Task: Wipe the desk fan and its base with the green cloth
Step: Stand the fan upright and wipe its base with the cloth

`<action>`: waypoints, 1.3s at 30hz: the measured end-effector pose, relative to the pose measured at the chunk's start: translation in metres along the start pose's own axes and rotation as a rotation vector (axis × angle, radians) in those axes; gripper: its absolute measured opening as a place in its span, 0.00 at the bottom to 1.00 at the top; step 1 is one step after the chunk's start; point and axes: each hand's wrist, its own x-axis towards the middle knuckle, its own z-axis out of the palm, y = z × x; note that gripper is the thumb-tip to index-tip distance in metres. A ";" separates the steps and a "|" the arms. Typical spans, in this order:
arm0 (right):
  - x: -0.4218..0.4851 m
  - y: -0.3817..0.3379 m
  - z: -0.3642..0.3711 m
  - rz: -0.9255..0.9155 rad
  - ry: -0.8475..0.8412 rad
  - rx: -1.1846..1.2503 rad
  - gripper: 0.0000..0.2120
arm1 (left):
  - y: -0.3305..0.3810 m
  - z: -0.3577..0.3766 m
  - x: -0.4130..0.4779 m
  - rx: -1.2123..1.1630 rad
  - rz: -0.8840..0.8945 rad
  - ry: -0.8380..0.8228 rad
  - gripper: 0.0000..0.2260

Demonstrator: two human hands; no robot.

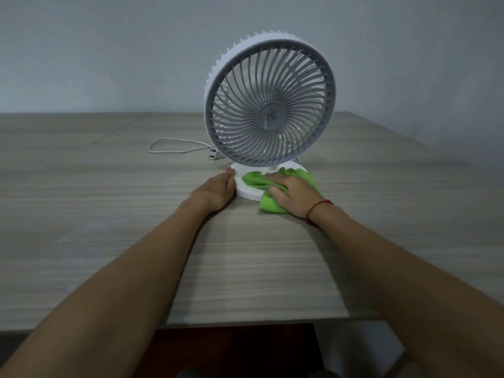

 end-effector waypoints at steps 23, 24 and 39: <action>-0.010 -0.047 0.009 0.105 0.159 0.261 0.19 | 0.017 -0.008 -0.031 -0.048 -0.154 0.413 0.13; -0.013 -0.042 0.004 0.131 0.267 0.271 0.18 | 0.021 -0.008 -0.036 -0.064 -0.201 0.438 0.15; -0.008 -0.019 -0.026 0.590 0.046 0.207 0.37 | 0.064 -0.004 -0.035 -0.235 -0.310 0.061 0.28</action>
